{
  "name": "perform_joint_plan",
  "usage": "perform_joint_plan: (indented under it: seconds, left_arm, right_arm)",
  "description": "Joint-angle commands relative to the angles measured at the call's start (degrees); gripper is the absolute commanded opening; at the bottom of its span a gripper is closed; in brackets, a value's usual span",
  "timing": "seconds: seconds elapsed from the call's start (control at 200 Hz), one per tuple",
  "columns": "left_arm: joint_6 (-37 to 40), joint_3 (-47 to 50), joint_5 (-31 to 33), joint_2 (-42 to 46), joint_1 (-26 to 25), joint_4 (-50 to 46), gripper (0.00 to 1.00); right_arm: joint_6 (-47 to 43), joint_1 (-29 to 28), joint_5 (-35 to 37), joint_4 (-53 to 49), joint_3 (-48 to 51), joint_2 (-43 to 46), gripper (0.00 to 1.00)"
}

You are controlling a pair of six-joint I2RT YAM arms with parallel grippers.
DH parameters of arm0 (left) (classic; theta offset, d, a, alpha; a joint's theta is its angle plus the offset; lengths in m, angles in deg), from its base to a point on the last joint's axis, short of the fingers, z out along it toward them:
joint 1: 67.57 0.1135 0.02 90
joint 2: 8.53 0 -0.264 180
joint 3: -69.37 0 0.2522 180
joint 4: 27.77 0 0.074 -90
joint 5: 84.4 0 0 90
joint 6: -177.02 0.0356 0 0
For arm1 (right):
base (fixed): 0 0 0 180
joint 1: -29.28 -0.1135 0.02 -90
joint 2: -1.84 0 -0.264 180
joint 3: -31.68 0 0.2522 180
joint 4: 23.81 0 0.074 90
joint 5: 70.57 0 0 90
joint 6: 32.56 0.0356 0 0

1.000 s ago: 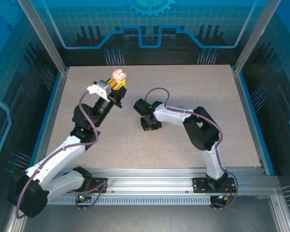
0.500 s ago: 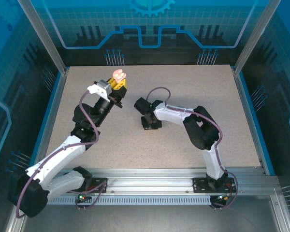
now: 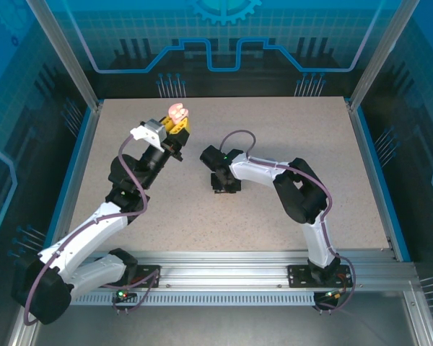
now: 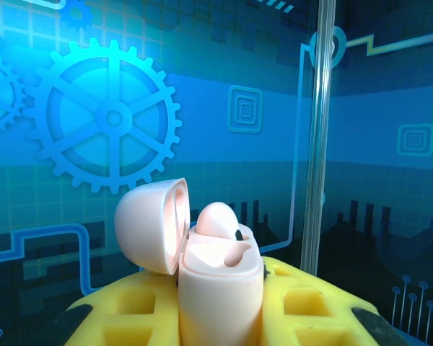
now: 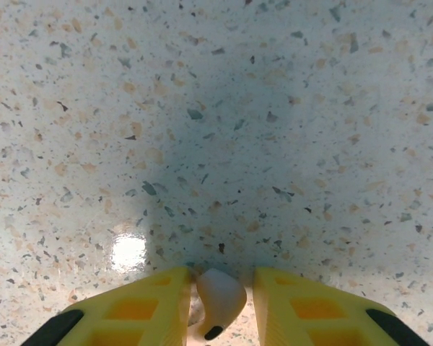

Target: Insert the wireless bluetooth earbuds into the charging case

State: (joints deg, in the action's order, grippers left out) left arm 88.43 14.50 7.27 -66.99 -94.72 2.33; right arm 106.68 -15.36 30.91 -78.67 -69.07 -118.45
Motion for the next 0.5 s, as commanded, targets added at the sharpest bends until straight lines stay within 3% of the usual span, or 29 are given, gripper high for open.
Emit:
perform_joint_plan:
  seconds: [0.0, 0.23, 0.495]
  left_arm:
    - [-0.6, -0.3, -1.0, 0.2, 0.3, 2.5, 0.00]
    - [-0.8, 0.1, -0.9, 0.5, 0.3, 2.6, 0.00]
    - [-0.3, 0.4, -0.7, 0.9, 0.3, 2.8, 0.00]
  right_arm:
    - [4.8, -0.7, -1.1, -2.1, 0.9, -1.4, 0.30]
    - [13.2, -0.7, -1.9, -3.7, 1.2, -2.3, 0.27]
    - [16.4, -1.1, -0.7, -6.8, -0.3, -1.1, 0.26]
